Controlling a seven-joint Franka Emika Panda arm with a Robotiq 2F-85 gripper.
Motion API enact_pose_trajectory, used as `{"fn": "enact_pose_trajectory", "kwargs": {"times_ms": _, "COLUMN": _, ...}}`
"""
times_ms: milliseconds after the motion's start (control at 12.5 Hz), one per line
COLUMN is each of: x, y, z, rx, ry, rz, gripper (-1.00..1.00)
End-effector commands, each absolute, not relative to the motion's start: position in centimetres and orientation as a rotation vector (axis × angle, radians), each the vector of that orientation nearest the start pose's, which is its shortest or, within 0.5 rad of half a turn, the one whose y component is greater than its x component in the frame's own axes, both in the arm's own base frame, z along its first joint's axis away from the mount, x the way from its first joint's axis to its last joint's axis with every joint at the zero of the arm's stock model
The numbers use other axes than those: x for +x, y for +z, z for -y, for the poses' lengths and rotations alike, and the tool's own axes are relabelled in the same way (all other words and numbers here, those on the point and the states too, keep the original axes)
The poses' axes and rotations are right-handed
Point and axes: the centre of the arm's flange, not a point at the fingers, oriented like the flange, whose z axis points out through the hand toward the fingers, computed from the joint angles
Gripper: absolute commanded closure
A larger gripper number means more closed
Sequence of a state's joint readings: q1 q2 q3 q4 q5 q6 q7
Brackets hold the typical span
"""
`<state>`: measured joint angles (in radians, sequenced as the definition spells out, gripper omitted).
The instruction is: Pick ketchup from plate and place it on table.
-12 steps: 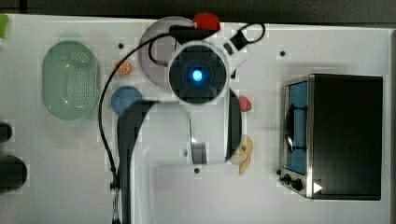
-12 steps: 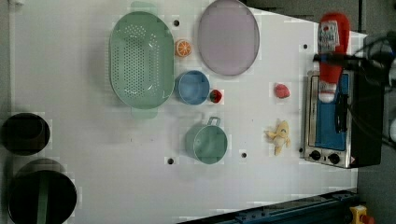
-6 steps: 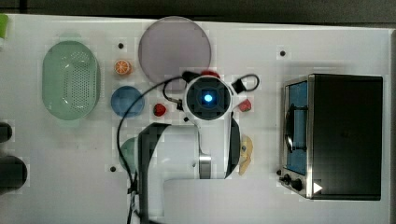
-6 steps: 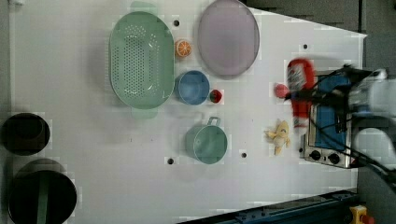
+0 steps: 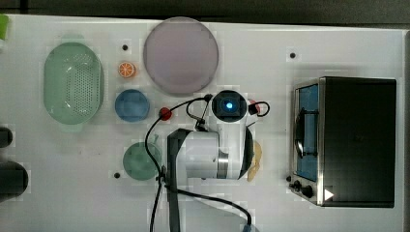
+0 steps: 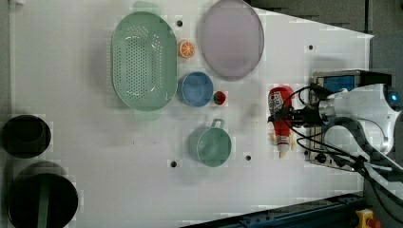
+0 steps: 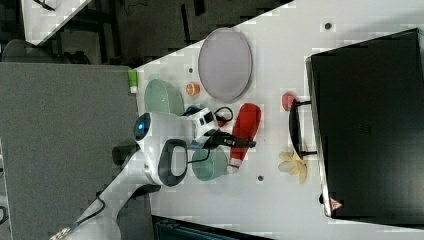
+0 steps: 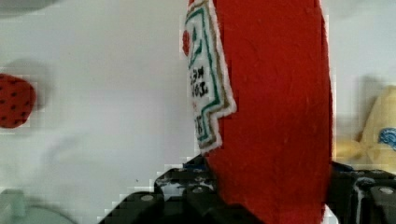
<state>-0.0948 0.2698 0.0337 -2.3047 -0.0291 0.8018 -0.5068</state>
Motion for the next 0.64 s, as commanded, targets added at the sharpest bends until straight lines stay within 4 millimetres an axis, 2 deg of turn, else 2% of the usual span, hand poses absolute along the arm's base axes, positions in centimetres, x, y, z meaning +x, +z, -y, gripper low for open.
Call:
{"fn": "enact_pose_trajectory", "kwargs": {"times_ms": 80, "x": 51.8, "y": 22.7, "z": 3.4, "rx": -3.104, "ry": 0.181, "rz": -0.582, "gripper": -0.74}}
{"fn": "enact_pose_trajectory", "kwargs": {"times_ms": 160, "x": 51.8, "y": 22.3, "z": 3.4, "rx": -3.103, "ry": 0.16, "rz": -0.582, "gripper": -0.96}}
{"fn": "enact_pose_trajectory", "kwargs": {"times_ms": 400, "x": 52.4, "y": 23.7, "z": 3.4, "rx": -3.099, "ry": 0.082, "rz": -0.587, "gripper": -1.0}}
{"fn": "enact_pose_trajectory", "kwargs": {"times_ms": 560, "x": 52.9, "y": 26.5, "z": 3.6, "rx": -3.076, "ry": 0.012, "rz": -0.683, "gripper": -1.0}}
{"fn": "enact_pose_trajectory", "kwargs": {"times_ms": 640, "x": 53.0, "y": 28.3, "z": 3.8, "rx": -3.048, "ry": -0.009, "rz": -0.794, "gripper": -1.0}}
